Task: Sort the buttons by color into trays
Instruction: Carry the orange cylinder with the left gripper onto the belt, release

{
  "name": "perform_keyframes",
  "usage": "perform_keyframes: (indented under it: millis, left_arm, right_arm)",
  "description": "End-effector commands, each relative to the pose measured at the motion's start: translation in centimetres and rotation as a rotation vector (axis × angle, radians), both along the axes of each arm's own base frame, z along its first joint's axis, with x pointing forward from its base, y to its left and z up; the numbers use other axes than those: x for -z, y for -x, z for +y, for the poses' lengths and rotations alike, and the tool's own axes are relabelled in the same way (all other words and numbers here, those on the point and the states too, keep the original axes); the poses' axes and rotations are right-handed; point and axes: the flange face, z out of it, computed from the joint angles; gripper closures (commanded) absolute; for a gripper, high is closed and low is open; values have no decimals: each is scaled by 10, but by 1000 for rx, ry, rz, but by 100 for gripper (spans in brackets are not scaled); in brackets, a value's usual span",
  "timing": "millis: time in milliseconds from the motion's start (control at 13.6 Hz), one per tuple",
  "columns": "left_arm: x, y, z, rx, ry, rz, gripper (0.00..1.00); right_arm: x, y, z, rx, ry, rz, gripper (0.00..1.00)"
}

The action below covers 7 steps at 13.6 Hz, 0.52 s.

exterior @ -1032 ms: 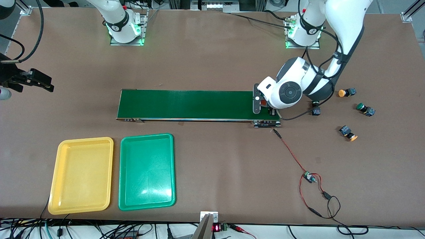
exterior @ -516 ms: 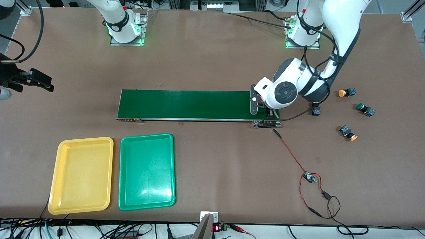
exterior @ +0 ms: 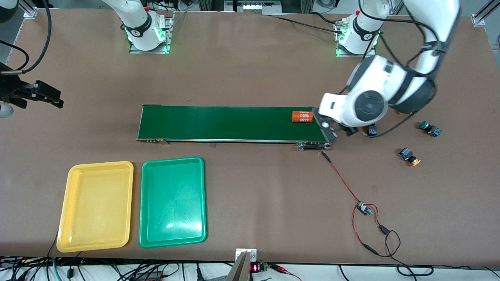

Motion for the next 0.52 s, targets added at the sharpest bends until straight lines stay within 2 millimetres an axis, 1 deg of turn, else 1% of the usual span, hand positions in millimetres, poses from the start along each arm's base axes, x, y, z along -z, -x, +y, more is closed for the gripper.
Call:
perform_keyframes:
  millis: [0, 74, 147, 221, 295, 368, 442]
  left_arm:
    - [-7, -19, 51, -229, -66, -8, 0]
    - [-13, -26, 69, -341, -92, -27, 0]
    - [-13, -29, 79, -461, -134, -35, 0]
    - [-12, -30, 86, -539, -189, -51, 0]
    - [-11, -29, 86, -556, -249, -78, 0]
    - [-9, -26, 86, -562, -279, -71, 0]
    - [-12, -27, 90, -557, -286, -57, 0]
  right_arm:
    - [-2, 3, 0, 8, -10, -1, 0]
    - [-3, 3, 0, 8, -10, -3, 0]
    - [-3, 3, 0, 6, -10, -2, 0]
    - [-2, 3, 0, 6, -10, -1, 0]
    - [-3, 3, 0, 8, -9, -4, 0]
    - [-2, 3, 0, 6, -10, -3, 0]
    - [-3, 3, 0, 8, -9, -4, 0]
